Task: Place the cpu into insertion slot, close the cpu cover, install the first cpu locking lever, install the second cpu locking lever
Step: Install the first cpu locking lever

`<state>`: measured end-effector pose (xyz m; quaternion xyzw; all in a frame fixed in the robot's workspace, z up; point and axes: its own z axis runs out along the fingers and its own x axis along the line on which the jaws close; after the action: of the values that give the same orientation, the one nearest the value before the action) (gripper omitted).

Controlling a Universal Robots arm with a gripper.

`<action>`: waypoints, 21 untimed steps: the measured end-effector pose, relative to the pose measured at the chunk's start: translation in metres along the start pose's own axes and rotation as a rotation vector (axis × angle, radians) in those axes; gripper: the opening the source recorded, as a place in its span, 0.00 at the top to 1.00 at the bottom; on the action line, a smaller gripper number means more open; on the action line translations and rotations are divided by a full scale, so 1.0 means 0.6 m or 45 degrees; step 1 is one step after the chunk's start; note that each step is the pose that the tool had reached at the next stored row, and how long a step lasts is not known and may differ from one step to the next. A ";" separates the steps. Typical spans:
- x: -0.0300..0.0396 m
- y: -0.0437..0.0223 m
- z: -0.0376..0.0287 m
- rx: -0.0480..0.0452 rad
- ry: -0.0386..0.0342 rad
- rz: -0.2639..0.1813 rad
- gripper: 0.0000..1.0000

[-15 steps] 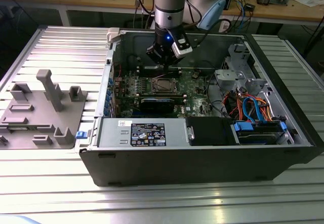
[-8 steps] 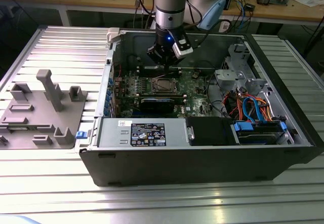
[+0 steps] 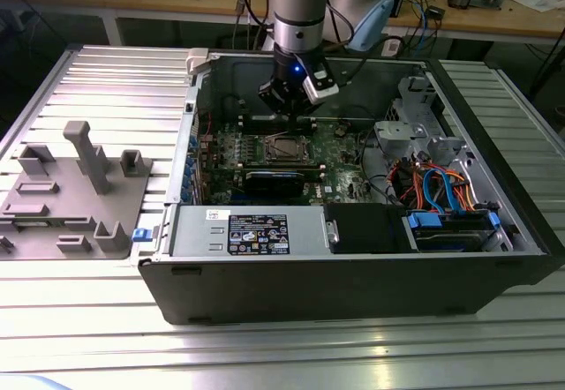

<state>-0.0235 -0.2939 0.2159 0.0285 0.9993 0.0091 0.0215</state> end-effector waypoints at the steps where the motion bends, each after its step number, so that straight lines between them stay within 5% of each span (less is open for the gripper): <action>1: 0.000 0.000 0.001 0.000 0.0001 0.000 0.89; 21: -0.008 0.000 0.020 0.001 0.0002 0.000 0.89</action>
<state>-0.0181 -0.2940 0.2044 0.0285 0.9993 0.0088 0.0214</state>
